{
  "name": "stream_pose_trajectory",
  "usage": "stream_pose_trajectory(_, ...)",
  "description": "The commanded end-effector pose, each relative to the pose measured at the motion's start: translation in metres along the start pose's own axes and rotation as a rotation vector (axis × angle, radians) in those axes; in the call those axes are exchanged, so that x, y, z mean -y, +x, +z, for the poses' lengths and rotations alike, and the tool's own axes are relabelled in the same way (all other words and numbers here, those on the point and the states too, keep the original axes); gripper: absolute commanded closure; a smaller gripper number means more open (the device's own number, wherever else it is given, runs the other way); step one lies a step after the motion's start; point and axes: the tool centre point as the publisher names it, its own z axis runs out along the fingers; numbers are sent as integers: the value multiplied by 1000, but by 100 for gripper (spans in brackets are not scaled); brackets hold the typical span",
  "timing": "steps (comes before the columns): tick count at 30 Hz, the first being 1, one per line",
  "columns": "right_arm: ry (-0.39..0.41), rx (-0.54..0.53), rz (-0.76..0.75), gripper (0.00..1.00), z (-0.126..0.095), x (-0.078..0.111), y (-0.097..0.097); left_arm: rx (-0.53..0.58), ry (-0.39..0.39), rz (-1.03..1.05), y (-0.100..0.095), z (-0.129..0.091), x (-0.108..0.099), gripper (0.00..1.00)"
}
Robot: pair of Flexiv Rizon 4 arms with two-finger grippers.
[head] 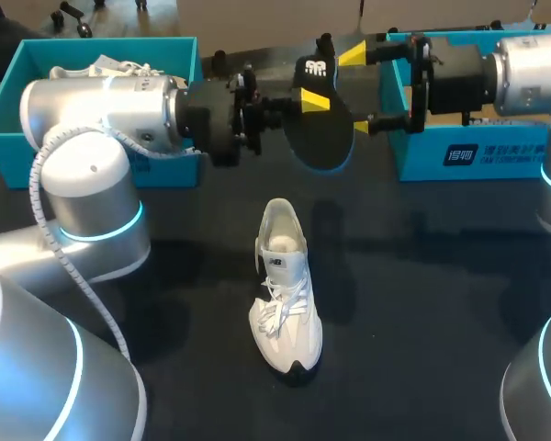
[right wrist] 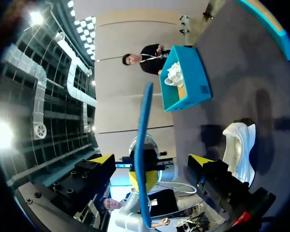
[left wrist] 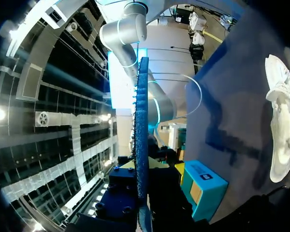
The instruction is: Take the shoe out of the shoebox, open the shoe tongue, remove and reinsert the insole, then place the shoe into the shoebox
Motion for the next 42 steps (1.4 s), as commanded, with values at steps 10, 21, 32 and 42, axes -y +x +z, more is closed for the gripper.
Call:
stream_pose_trajectory(10,-72,47,-153,0,-34,35,-5,-6,28,-16,-3,-19,7,100)
stream_pose_trajectory(21,-10,-20,-254,0,-55,33,-5,9,54,-44,-9,-26,16,100)
stream_pose_trajectory(32,-16,-14,-230,0,-58,30,-8,4,54,-25,-11,-29,23,100)
stream_pose_trajectory(42,-16,-14,-230,0,-58,30,-8,-70,26,-245,-18,-31,30,100)
